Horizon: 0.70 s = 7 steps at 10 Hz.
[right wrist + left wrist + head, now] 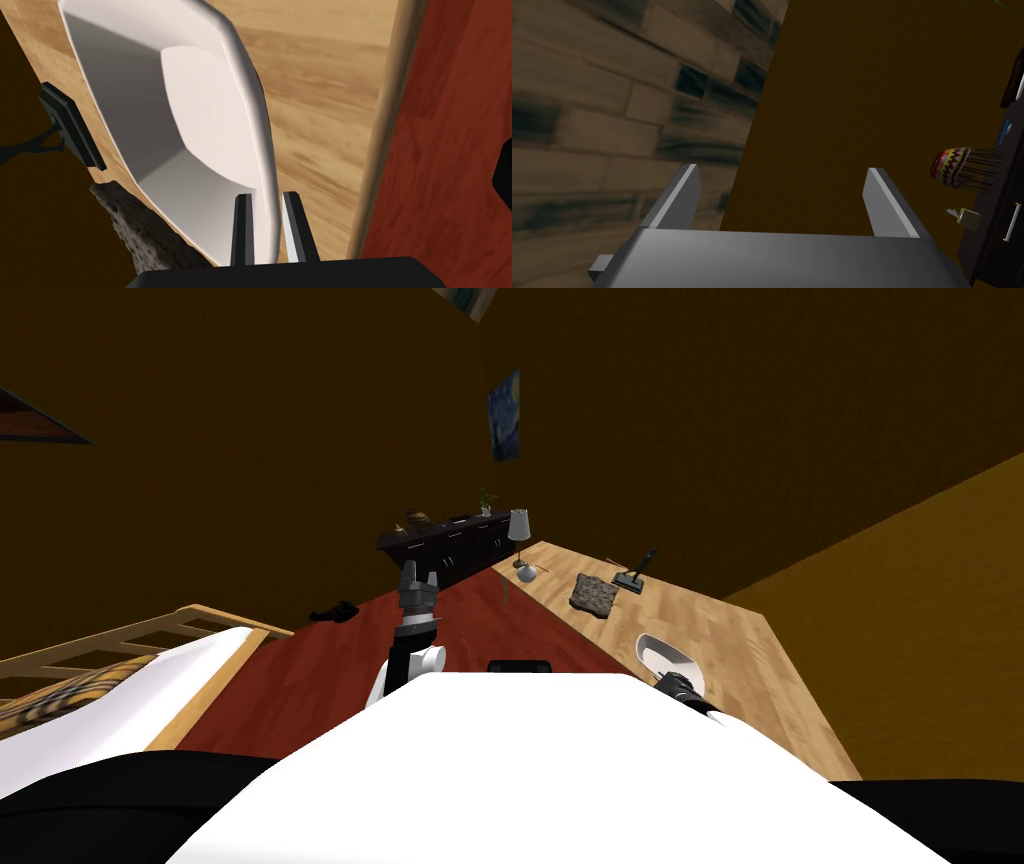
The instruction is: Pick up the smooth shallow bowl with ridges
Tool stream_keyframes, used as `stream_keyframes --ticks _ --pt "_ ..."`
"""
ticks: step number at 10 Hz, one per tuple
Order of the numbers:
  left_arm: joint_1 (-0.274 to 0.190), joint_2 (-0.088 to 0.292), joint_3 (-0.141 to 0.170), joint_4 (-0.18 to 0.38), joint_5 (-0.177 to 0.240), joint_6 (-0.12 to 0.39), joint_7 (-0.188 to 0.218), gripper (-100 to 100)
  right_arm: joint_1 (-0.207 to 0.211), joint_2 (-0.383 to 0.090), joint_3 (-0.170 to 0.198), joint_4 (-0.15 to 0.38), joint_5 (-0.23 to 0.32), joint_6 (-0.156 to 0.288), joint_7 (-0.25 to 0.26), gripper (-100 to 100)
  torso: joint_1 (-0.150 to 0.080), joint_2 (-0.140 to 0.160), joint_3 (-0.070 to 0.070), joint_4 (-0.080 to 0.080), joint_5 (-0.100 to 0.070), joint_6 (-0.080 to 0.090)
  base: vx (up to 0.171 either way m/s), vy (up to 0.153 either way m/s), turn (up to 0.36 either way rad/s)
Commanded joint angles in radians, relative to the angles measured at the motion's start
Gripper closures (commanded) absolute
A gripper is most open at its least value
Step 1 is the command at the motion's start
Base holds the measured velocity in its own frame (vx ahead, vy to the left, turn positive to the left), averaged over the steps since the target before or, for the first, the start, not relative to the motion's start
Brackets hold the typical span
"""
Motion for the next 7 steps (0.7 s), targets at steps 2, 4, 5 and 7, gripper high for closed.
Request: stream_keyframes --ticks 2,4,5,7 --pt "0.000 0.000 0.000 0.000 0.000 0.000 0.000 0 0.011 -0.016 -0.011 -0.025 0.014 -0.031 0.012 100 0.002 -0.002 -0.001 -0.001 0.001 0.003 0.076 0.032 -0.308" --pt "0.000 0.000 0.000 0.000 0.000 0.000 0.000 0 0.019 -0.030 -0.023 -0.045 0.030 -0.068 0.024 100 0.005 -0.005 -0.003 -0.001 0.002 0.000 0.100 0.066 -0.230" --pt "0.000 0.000 0.000 0.000 0.000 0.000 0.000 0 0.021 -0.034 -0.026 -0.050 0.034 -0.077 0.027 100 0.006 -0.006 -0.003 -0.001 0.002 0.001 0.079 0.053 -0.199" --pt "0.000 0.000 0.000 0.000 0.000 0.000 0.000 0 0.022 -0.038 -0.014 -0.053 0.025 -0.062 0.021 0 0.004 -0.003 -0.001 0.000 0.002 -0.001 0.018 0.015 -0.014"
